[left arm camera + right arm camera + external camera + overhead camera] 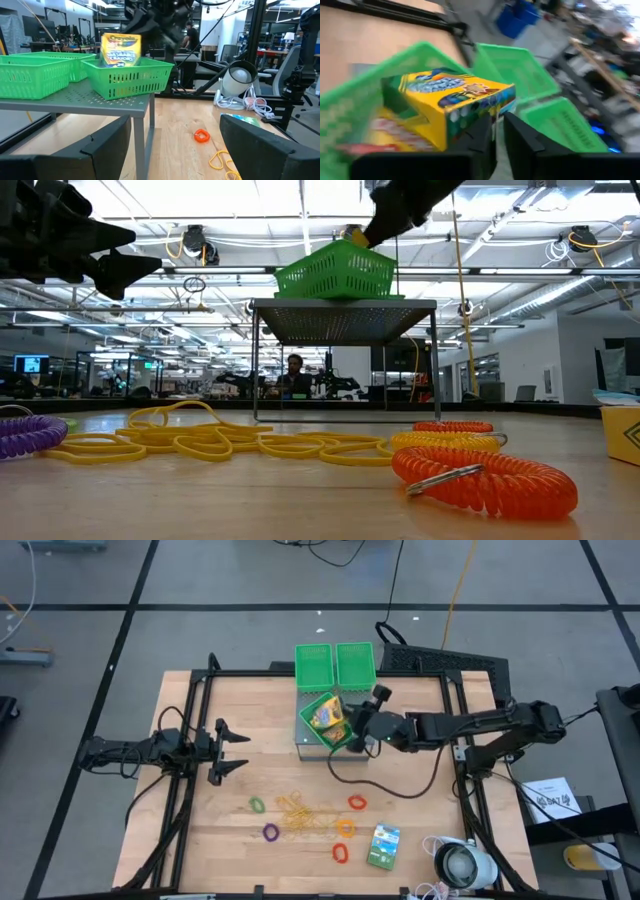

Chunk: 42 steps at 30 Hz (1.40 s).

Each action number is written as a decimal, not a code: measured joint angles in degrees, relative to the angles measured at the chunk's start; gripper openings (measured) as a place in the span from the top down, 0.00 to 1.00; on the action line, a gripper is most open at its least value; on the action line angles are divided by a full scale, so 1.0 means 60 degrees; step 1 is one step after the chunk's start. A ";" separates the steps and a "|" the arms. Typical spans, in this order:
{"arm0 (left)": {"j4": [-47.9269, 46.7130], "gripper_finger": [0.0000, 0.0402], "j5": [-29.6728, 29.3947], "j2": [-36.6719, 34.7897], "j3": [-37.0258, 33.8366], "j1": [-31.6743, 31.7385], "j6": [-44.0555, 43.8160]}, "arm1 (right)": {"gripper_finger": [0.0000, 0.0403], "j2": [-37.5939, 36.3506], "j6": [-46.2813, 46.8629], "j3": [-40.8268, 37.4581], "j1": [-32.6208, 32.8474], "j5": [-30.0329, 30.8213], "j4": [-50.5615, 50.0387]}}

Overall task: Pick & Place Office Desk Supplies
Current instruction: Put the crayon box into the bottom green bin on the shelf, then adjust the bottom green bin on the shelf

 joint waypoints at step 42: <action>0.0003 0.23 0.0003 0.0004 0.0004 0.0002 0.0000 | 0.74 0.1320 0.2283 -0.0011 0.2902 -0.1911 0.0723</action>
